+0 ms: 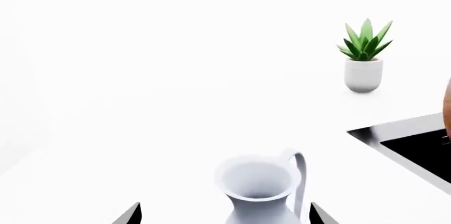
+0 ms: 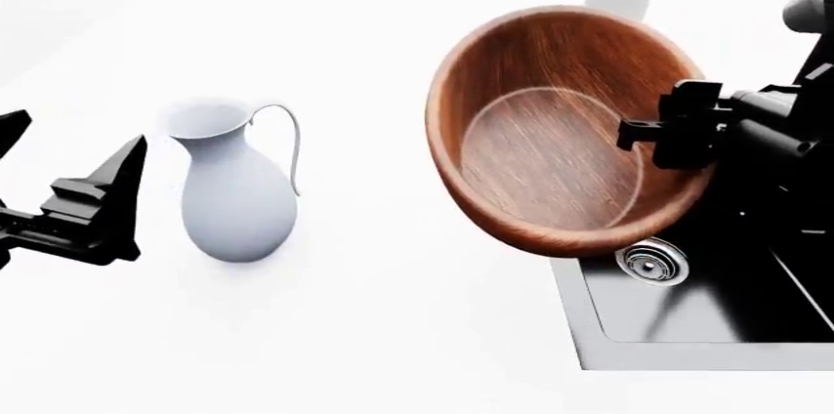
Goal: Pick the bowl and pitcher and place them in the sink. Then turn on the water.
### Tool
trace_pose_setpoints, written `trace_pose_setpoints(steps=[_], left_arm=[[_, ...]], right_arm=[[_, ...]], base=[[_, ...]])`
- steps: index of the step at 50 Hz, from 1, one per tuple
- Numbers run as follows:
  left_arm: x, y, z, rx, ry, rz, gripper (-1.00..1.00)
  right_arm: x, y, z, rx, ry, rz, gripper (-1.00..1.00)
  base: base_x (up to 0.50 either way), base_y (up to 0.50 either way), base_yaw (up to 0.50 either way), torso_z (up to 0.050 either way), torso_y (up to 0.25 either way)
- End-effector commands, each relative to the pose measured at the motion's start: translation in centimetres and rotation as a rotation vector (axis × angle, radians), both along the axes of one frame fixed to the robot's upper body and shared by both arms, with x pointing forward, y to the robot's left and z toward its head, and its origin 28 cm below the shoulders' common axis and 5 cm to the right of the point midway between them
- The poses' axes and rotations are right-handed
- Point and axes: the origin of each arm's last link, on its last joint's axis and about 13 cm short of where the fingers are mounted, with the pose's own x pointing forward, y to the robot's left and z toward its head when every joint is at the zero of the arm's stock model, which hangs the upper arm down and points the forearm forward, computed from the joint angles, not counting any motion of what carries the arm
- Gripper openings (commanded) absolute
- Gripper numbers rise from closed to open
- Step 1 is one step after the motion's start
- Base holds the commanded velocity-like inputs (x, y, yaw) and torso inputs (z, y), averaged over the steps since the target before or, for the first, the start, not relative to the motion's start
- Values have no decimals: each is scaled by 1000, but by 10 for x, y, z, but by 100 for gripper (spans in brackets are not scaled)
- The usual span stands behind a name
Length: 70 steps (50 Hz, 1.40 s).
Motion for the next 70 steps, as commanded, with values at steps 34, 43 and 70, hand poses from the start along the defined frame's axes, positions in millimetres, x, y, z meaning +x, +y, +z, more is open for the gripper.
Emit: trace_pose_setpoints(steps=[34,43,70], left_arm=[[9,-9,-16,-52,65,-154,100],[11,-9,-18,-63,71,-151,100],[41,-19,-16,-52,93,-104,100]], right_arm=[[2,0,1,-1,-14,-18,-100],[1,0,1,-2,-16,-18,-100],[3,0,-1,-1,-14,-16,-100]], base=[[0,0,0,0,0],[0,0,0,0,1],[0,0,0,0,0]])
